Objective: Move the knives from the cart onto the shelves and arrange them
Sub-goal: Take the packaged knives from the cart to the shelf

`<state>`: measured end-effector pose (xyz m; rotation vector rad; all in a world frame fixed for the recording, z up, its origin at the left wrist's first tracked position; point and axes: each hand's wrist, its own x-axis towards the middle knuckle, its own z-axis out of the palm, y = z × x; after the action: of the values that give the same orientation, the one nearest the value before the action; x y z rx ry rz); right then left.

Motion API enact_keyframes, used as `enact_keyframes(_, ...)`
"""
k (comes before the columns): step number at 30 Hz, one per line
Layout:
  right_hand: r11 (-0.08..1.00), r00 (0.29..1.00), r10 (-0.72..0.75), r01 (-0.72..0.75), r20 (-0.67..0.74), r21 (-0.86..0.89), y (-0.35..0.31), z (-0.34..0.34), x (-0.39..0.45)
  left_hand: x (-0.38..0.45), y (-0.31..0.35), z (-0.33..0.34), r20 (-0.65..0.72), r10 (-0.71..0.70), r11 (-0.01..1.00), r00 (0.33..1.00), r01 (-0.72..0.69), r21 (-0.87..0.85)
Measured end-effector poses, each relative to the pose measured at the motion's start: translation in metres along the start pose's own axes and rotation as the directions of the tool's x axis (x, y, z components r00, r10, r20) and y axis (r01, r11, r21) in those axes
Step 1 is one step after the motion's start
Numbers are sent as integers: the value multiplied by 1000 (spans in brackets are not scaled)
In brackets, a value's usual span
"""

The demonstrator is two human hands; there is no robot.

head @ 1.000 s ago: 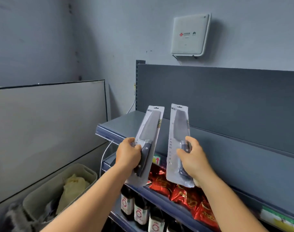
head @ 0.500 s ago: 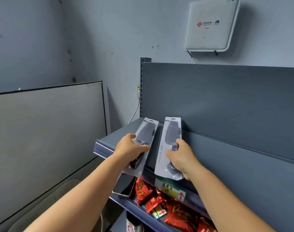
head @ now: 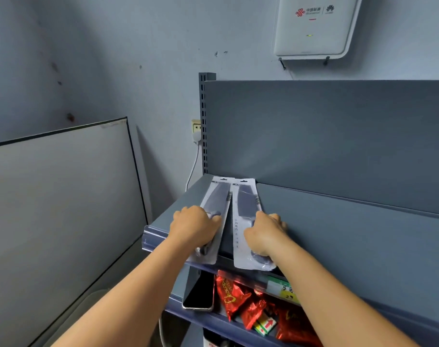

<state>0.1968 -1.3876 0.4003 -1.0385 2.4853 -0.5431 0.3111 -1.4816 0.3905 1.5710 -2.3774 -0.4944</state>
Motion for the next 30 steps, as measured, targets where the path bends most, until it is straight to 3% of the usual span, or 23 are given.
enact_keyframes(5,997,997,-68,67,-28,-31,5,-3,-5,-6,7,-9,-15,129,986,991,-127,106)
enact_keyframes(9,988,977,-150,143,-149,-57,19,-15,-24,-30,25,-17,-22,319,939,948,-313,141)
enact_keyframes(14,980,940,-169,131,-295,-147,55,-31,-65,-76,56,-5,-69,587,807,807,-576,134)
enact_keyframes(20,993,933,-28,-17,-360,-121,128,-38,-126,-128,96,31,-62,757,653,650,-751,100)
enact_keyframes(30,952,844,302,-293,-443,90,286,-22,-246,-262,164,131,161,932,342,325,-935,-92)
